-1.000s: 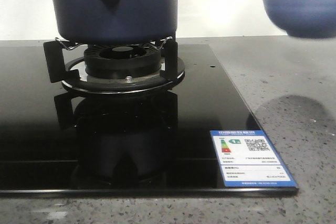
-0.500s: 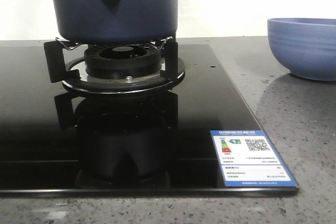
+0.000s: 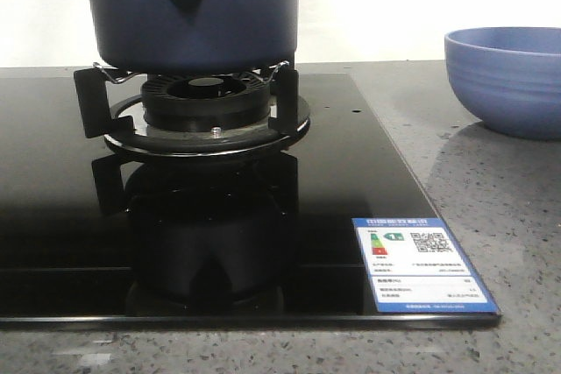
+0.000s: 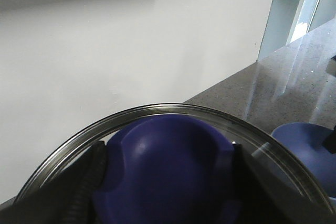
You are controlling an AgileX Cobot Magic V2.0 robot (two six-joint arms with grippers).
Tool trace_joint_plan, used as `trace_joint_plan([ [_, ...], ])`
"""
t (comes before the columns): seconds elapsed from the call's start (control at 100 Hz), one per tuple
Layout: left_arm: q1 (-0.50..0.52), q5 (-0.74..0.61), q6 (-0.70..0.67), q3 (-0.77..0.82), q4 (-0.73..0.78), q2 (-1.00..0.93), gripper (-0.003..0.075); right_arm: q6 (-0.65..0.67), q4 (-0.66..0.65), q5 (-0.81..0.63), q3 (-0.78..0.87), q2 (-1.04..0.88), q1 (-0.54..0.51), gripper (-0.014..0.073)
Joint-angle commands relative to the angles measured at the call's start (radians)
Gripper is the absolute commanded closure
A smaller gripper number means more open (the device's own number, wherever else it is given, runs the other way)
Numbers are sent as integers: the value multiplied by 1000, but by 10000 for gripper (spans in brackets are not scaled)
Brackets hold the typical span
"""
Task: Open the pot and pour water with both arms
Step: 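Lower the bowl back onto the counter and open the right gripper, then lower the glass lid back onto the pot with the left gripper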
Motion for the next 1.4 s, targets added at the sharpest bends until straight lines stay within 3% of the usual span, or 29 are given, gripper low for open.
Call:
trace_joint_plan([
  [0.0, -9, -12, 3, -39, -62, -21, 405, -13, -4, -16, -62, -82, -6, 133],
  [0.44, -11, 137, 159, -39, -54, 35, 405, -13, -4, 3, -116, -215, -6, 133],
  [1.3, -11, 186, 159, -39, 30, 72, 405, -13, -2, -14, -116, -215, -6, 133],
  [1.39, -11, 201, 159, -39, 30, 74, 360, -13, -2, -14, -116, -215, -6, 133],
])
